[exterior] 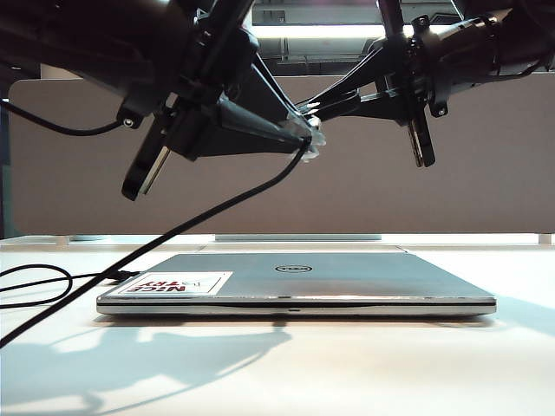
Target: Pick up the charging cable and the phone, plug the charging cable into the charging port on the phone, and finally place them back on the table.
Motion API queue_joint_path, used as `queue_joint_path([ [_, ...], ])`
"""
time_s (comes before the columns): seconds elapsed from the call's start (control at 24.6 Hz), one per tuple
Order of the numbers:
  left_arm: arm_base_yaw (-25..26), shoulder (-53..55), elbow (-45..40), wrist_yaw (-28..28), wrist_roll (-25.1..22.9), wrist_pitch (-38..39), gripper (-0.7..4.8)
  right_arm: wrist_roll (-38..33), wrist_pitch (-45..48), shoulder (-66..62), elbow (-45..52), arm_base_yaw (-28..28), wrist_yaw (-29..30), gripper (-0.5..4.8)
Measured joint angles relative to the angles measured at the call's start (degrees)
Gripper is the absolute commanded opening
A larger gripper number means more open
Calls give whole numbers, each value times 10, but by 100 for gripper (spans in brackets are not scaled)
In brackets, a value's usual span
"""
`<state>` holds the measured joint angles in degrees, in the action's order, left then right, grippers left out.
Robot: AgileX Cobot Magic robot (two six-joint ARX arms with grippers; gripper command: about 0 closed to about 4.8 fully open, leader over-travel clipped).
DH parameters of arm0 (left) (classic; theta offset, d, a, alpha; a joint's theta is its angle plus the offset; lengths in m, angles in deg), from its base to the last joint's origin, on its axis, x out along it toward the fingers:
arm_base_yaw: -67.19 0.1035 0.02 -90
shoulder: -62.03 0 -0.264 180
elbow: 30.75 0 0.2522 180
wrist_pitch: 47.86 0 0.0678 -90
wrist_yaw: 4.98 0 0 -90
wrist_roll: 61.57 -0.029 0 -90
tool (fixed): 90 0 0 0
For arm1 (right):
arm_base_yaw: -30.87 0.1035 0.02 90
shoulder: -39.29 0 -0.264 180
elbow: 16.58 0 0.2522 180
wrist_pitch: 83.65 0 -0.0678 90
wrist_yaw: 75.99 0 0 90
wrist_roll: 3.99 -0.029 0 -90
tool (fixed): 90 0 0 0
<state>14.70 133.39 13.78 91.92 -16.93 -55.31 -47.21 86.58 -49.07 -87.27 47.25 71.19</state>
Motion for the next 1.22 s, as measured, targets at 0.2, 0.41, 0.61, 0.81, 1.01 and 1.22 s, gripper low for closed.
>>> queue_joint_path([
  [0.2,0,0,0,0,0,0,-6,4,0,0,0,0,4,-5],
  [0.41,5,0,0,0,2,0,-6,10,-11,1,0,0,11,-5],
  [0.61,5,0,0,0,2,0,-6,12,-14,1,0,-1,14,-5],
  [0.81,5,0,0,0,3,0,-7,13,-13,1,0,3,14,-5],
  [1.01,5,0,0,2,3,5,-7,24,-13,1,0,12,13,-6],
  [1.22,5,1,0,4,4,5,-6,72,-51,1,-1,12,4,-5],
])
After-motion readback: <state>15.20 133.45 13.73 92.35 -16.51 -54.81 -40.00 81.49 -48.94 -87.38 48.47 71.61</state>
